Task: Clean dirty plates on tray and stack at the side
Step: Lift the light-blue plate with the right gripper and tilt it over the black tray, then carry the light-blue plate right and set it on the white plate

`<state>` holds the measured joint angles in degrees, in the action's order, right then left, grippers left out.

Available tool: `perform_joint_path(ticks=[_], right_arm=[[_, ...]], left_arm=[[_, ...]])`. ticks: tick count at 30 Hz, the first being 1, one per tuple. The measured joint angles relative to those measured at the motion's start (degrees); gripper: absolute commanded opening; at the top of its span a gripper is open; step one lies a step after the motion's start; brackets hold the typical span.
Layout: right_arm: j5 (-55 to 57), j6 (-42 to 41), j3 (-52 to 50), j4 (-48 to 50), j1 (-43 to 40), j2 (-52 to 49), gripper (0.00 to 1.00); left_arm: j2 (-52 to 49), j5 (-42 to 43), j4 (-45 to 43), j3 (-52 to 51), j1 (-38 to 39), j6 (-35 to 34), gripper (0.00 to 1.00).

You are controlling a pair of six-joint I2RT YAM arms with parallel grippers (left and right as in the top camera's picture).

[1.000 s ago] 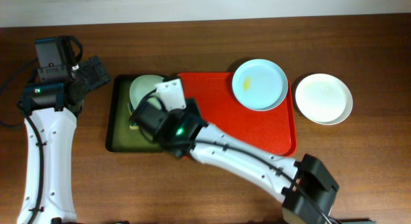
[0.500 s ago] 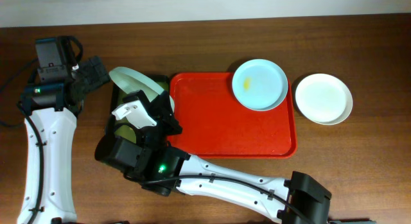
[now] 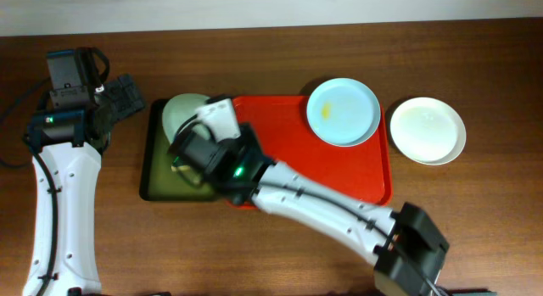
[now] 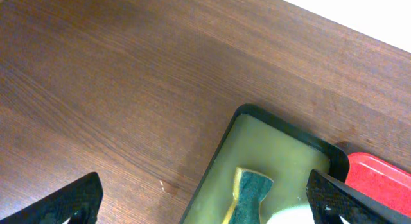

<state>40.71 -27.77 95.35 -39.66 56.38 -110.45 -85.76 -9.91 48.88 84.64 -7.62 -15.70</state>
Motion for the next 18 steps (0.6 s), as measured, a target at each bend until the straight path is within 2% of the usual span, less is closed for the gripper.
perform_joint_path(ticks=[3, 6, 9, 13, 18], right_arm=[[-14.86, -6.03, -0.02, -3.72, -7.58, 0.0, 0.04], [-27.78, -8.15, -0.09, -5.03, -14.91, 0.0, 0.04], [-40.89, -9.29, -0.11, -8.52, -25.62, 0.0, 0.04], [-49.55, -9.62, -0.11, -14.25, -39.28, 0.0, 0.04], [-52.52, -8.24, -0.13, -24.22, -60.33, 0.0, 0.04]], left_arm=[[0.0, 0.0, 0.04, 0.0, -0.02, 0.0, 0.99], [0.0, 0.0, -0.02, 0.0, -0.02, 0.0, 0.99], [0.0, 0.0, 0.02, 0.0, -0.02, 0.0, 0.99], [0.0, 0.0, 0.02, 0.0, -0.02, 0.0, 1.0], [0.0, 0.0, 0.02, 0.0, -0.02, 0.0, 0.99]])
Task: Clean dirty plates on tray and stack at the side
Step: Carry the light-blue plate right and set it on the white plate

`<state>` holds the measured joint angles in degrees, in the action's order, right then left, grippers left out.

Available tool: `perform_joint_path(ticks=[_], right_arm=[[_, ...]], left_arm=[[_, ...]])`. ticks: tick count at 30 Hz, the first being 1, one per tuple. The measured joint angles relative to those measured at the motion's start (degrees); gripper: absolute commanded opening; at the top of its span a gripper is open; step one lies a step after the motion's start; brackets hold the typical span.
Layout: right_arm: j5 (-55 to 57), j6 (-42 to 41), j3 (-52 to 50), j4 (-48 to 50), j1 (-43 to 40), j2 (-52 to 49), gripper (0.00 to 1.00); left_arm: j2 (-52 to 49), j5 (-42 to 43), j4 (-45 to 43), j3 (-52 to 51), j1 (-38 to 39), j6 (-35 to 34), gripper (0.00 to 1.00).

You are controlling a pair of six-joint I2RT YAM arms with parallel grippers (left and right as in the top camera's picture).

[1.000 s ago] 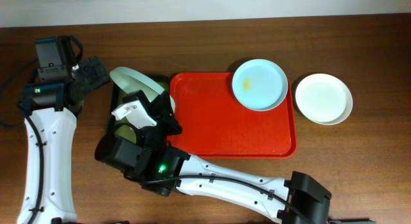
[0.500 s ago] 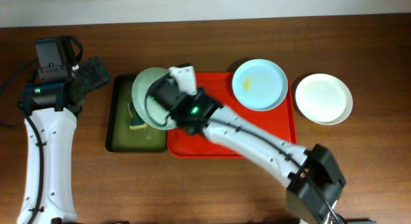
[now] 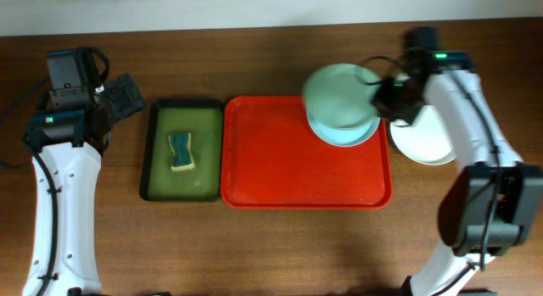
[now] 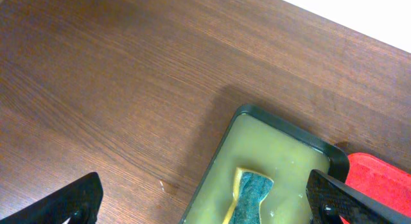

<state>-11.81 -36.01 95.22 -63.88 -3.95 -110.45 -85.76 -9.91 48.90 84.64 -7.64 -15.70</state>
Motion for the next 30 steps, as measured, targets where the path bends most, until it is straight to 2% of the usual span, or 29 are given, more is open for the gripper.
perform_joint_path(ticks=[4, 8, 13, 18, 19, 22, 24, 30], right_arm=[[-0.2, 5.22, -0.02, -5.79, -13.79, 0.0, 0.04], [1.14, 9.81, -0.04, -9.81, -22.21, 0.0, 0.04], [7.26, 11.34, -0.68, -9.86, -25.11, 0.02, 0.04], [9.55, 11.98, -6.49, -3.69, -25.11, 0.04, 0.04], [9.68, 12.02, -8.13, -2.29, -25.11, 0.04, 0.13], [9.99, 12.13, -10.47, 0.35, -25.11, 0.04, 0.63], [9.88, 12.72, -10.49, 0.7, -25.11, 0.04, 0.7], [9.6, 17.64, -9.94, -1.57, -21.92, 0.04, 0.71]], left_arm=[[0.0, 0.0, 0.02, 0.0, 0.02, 0.0, 0.99], [0.0, 0.0, -0.02, 0.0, 0.0, 0.0, 0.99], [0.0, 0.0, 0.0, 0.0, 0.0, 0.0, 0.99], [0.0, 0.0, -0.02, 0.0, 0.0, 0.0, 0.99], [0.0, 0.0, 0.02, 0.0, 0.02, 0.0, 0.99], [0.0, 0.0, 0.0, 0.0, 0.0, 0.0, 0.99], [0.0, 0.0, 0.0, 0.0, 0.0, 0.0, 1.0], [0.0, 0.0, 0.02, 0.0, 0.0, 0.0, 0.99]])
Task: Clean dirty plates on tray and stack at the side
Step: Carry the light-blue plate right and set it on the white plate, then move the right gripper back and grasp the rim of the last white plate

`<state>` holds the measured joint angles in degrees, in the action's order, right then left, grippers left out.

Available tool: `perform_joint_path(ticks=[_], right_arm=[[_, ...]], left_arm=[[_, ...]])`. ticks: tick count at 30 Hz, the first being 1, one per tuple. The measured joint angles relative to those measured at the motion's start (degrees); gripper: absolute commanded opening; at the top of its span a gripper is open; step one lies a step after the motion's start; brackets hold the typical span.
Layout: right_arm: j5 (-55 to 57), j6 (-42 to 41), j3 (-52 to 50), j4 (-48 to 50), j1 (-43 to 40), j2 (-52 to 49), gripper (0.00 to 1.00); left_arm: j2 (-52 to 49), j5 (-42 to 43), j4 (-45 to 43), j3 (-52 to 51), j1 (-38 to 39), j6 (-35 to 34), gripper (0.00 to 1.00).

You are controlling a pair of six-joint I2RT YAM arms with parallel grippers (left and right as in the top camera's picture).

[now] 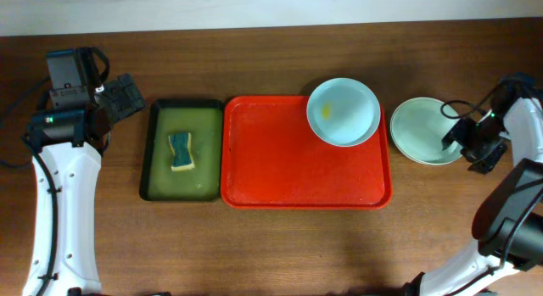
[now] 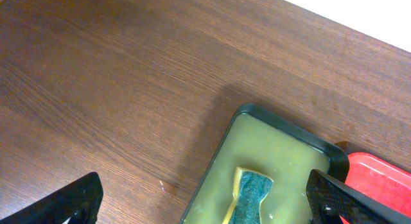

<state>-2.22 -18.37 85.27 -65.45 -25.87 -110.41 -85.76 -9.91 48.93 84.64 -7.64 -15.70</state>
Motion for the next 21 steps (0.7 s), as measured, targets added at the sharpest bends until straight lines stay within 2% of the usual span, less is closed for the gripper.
perform_joint_path(ticks=[4, 10, 14, 16, 18, 21], right_arm=[[-0.02, 0.5, 2.1, -2.93, 5.68, 0.0, 0.66], [-3.85, 0.87, 2.1, -3.13, 14.51, 0.0, 0.66], [-5.44, 2.99, 2.23, 2.58, 25.53, 0.0, 0.66], [-5.6, 4.24, 2.27, 5.73, 30.29, 0.0, 0.57], [-5.11, 6.6, 2.29, 11.45, 37.81, 0.0, 0.53], [-0.42, 7.69, 2.34, 16.04, 44.59, 0.0, 0.49]], left_arm=[[0.0, 0.0, -0.02, 0.0, 0.0, 0.0, 0.99], [0.0, 0.0, -0.02, 0.0, 0.0, 0.0, 0.99], [0.0, 0.0, -0.02, 0.0, 0.0, 0.0, 0.99], [0.0, 0.0, 0.02, 0.0, 0.0, 0.0, 0.99], [0.0, 0.0, -0.04, 0.0, 0.0, 0.0, 0.99], [0.0, 0.0, -0.02, 0.0, 0.0, 0.0, 1.0]])
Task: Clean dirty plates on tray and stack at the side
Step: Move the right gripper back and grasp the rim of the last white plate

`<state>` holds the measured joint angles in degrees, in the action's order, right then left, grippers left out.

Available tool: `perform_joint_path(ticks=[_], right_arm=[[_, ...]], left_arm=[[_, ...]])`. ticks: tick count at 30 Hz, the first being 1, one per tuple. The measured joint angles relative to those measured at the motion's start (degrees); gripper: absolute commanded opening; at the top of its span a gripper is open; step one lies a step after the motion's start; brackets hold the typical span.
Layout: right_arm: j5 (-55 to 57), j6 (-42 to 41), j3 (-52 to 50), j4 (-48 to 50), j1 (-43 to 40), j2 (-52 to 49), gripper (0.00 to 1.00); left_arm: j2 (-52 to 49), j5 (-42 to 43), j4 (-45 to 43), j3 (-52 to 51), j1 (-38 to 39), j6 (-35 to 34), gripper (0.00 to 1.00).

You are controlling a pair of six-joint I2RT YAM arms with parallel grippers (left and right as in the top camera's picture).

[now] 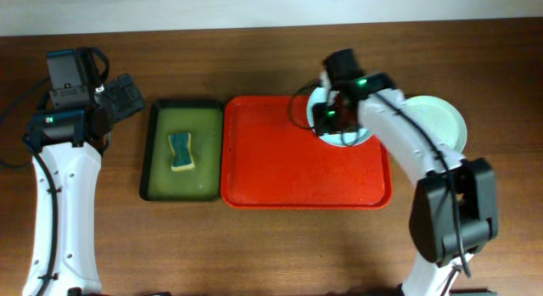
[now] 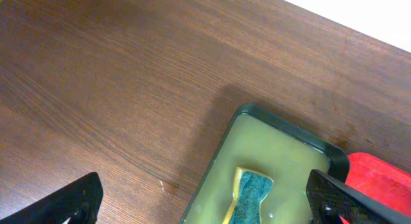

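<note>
A light blue plate (image 1: 344, 137) with a yellow smear sits at the far right corner of the red tray (image 1: 288, 160). My right gripper (image 1: 329, 116) is over the plate's left part and covers much of it. The overhead view does not show how its jaws stand. Beside the tray on the right lies a pale green plate (image 1: 441, 122) on top of a white one. My left gripper (image 2: 205, 208) hangs open over the table left of the wash tray, holding nothing; overhead shows the left gripper (image 1: 125, 97) there.
A dark wash tray (image 1: 144, 160) of yellowish water stands left of the red tray, with a blue-and-yellow sponge (image 1: 181, 152) lying in it. That sponge (image 2: 250, 198) also shows in the left wrist view. Bare wooden table surrounds both trays.
My right gripper was at the right edge of the pale green plate beside the tray; now it is over the light blue plate on the red tray. The left arm has not moved.
My right gripper was at the wash tray with the pale green plate. Then it held that plate above the tray's right end. Then the plate lay on the white plate beside the tray. Now the gripper is at the light blue plate.
</note>
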<state>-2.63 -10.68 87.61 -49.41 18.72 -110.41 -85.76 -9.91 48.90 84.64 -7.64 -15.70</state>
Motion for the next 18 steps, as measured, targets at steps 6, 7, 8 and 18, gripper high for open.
perform_joint_path(ticks=[6, 7, 8, 18], right_arm=[[12.24, 0.59, 0.02, 7.41, 6.03, -0.46, 0.46], [12.96, 0.59, 0.04, 8.57, 6.03, -1.09, 0.46], [13.6, 0.61, 0.04, 9.92, 6.03, -2.23, 0.45], [14.58, -2.4, 0.04, 14.16, 6.03, -11.21, 0.12]], left_arm=[[0.0, 0.0, -0.02, 0.0, 0.0, 0.0, 0.99], [0.0, 0.0, 0.0, 0.0, 0.0, 0.0, 0.99], [0.0, 0.0, -0.02, 0.0, 0.0, 0.0, 0.99], [0.0, 0.0, 0.0, 0.0, 0.0, 0.0, 0.99]])
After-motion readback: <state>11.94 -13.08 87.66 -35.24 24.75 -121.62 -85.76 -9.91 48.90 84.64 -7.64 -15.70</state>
